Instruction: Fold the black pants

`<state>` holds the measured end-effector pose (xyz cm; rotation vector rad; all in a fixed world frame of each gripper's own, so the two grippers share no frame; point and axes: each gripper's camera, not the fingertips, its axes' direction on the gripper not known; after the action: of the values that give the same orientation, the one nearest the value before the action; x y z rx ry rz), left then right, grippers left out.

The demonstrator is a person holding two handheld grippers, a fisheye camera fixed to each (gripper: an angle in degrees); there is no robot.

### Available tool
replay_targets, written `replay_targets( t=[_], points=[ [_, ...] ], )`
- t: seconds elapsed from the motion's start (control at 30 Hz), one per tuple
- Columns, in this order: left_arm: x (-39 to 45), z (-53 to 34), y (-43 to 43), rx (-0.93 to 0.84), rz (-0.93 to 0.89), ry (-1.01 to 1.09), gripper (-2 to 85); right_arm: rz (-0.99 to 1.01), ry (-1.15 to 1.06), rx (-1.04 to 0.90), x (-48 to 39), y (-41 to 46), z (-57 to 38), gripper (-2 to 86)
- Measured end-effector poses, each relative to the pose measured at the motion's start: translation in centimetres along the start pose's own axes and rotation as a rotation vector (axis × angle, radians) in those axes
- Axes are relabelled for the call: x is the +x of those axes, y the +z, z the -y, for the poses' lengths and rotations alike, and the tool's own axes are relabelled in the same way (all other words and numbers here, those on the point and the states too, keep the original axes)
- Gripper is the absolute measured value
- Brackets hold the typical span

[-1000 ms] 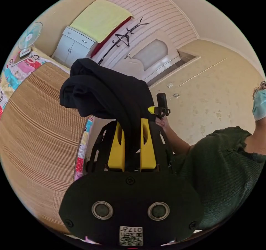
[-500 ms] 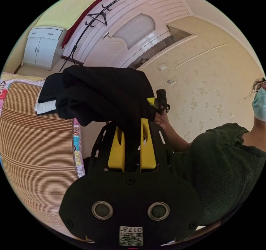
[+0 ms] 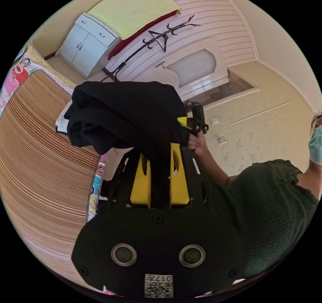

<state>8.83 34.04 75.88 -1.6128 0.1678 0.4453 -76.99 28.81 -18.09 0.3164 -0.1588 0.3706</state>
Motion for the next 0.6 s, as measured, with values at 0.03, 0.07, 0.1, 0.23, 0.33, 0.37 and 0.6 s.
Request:
replay_targets(
  t=[0.03, 0.07, 0.1, 0.23, 0.33, 0.37, 0.6],
  points=[
    [-0.7, 0.6, 0.4, 0.005, 0.002, -0.014, 8.6, 0.0, 0.0, -0.03, 1.0, 0.2, 2.2, 8.3],
    [-2.0, 2.0, 1.2, 0.013, 0.013, -0.031, 8.6, 0.002, 0.004, -0.046, 1.6, 0.3, 3.4, 8.3],
    [-3.5, 3.5, 2.0, 0.026, 0.031, -0.047, 8.7, 0.001, 0.009, -0.083, 3.0, 0.7, 6.0, 8.4],
    [-9.2, 8.0, 4.9, 0.1, 0.066, -0.169, 8.9, -0.043, 0.035, -0.191, 9.5, 2.9, 15.8, 9.1],
    [-16.4, 10.6, 9.1, 0.115, 0.122, -0.356, 10.4, -0.182, 0.261, -0.259, 18.7, 5.8, 20.9, 10.5],
    [-20.0, 10.9, 11.6, 0.065, 0.151, -0.504, 11.5, -0.239, 0.299, -0.28, 20.6, 6.5, 21.5, 10.8],
    [-27.0, 7.9, 20.6, 0.003, 0.123, -0.859, 9.7, -0.645, 0.202, -0.427, 24.2, 10.9, 21.2, 10.4]
  ],
)
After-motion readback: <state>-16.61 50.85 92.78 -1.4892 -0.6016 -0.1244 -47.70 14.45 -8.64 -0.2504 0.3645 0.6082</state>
